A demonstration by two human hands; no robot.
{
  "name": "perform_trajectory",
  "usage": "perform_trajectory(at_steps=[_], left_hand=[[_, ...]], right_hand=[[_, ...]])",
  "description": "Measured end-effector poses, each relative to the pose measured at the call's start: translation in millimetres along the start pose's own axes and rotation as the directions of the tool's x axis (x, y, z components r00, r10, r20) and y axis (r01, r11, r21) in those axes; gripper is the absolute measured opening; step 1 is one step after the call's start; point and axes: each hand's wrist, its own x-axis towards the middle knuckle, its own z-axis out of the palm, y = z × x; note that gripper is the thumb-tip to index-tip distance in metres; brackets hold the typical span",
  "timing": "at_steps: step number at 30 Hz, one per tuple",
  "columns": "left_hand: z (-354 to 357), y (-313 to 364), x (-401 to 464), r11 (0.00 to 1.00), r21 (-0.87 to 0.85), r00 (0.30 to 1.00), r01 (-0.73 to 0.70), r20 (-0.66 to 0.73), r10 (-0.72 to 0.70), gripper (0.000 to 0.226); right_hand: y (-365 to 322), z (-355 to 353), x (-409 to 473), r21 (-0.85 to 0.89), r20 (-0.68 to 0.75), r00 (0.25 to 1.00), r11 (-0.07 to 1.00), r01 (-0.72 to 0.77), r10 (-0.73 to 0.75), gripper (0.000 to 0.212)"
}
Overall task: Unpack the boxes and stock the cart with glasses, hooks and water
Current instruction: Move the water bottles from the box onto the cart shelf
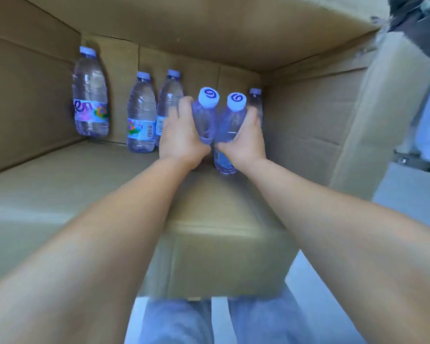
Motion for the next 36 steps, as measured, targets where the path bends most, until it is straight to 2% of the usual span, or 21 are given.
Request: perform_trajectory(at_steps=[3, 6, 10, 13, 16, 20, 25, 29, 33, 36], left_hand=[[-43.6, 22.8, -46.5, 0.992, -0.112, 0.998, 0.053, -0.011, -0.055, 0.077], [-79.9, 48.5, -90.1, 0.987, -0.152, 0.999, 0.046, 0.004, -0.046, 0.08], [-119.7, 89.3, -150.3, 0.99, -0.123, 0.998, -0.071, -0.01, 0.07, 0.08], [-133.9, 117.6, -190.3, 0.976, -0.148, 0.987, -0.158, -0.011, 0.158, 0.079], [-137.7, 146.5, -229.9, 0.96, -0.161, 0.972, -0.231, 0.008, 0.236, 0.075], [-121.3, 182.8, -292.3, 0.925, -0.167, 0.936, -0.342, 0.029, 0.352, 0.074], [-76.0, 234.4, -397.5, 0.856, -0.143, 0.864, -0.497, 0.013, 0.504, 0.073], [-34.0, 277.5, -505.0, 0.819, -0.155, 0.819, -0.552, 0.08, 0.568, 0.071], [5.5, 312.8, -603.9, 0.769, -0.189, 0.753, -0.611, 0.16, 0.638, 0.067], [32.1, 337.6, -655.4, 0.744, -0.207, 0.713, -0.636, 0.213, 0.669, 0.068]], right_hand=[[-24.1, -42.0, -44.9, 0.04, 0.036, 0.999, 0.999, 0.003, -0.004, 0.077], [-48.9, -81.3, -98.9, 0.145, -0.009, 1.0, 0.989, 0.021, -0.02, 0.075], [-69.7, -122.4, -177.8, 0.308, -0.156, 0.987, 0.949, 0.072, -0.024, 0.073], [-71.5, -148.6, -223.9, 0.38, -0.193, 0.981, 0.923, 0.052, 0.024, 0.071], [-63.7, -183.6, -264.4, 0.447, -0.188, 0.981, 0.894, 0.037, 0.053, 0.059], [-31.3, -229.5, -315.0, 0.427, -0.299, 0.953, 0.899, 0.095, 0.041, 0.052], [36.9, -301.5, -408.0, 0.449, -0.458, 0.888, 0.872, 0.197, 0.035, 0.057], [97.5, -365.8, -505.6, 0.428, -0.557, 0.83, 0.865, 0.262, 0.023, 0.034], [157.7, -414.5, -605.5, 0.492, -0.622, 0.774, 0.829, 0.267, 0.119, 0.041], [196.7, -443.7, -649.8, 0.529, -0.639, 0.745, 0.813, 0.244, 0.192, 0.036]])
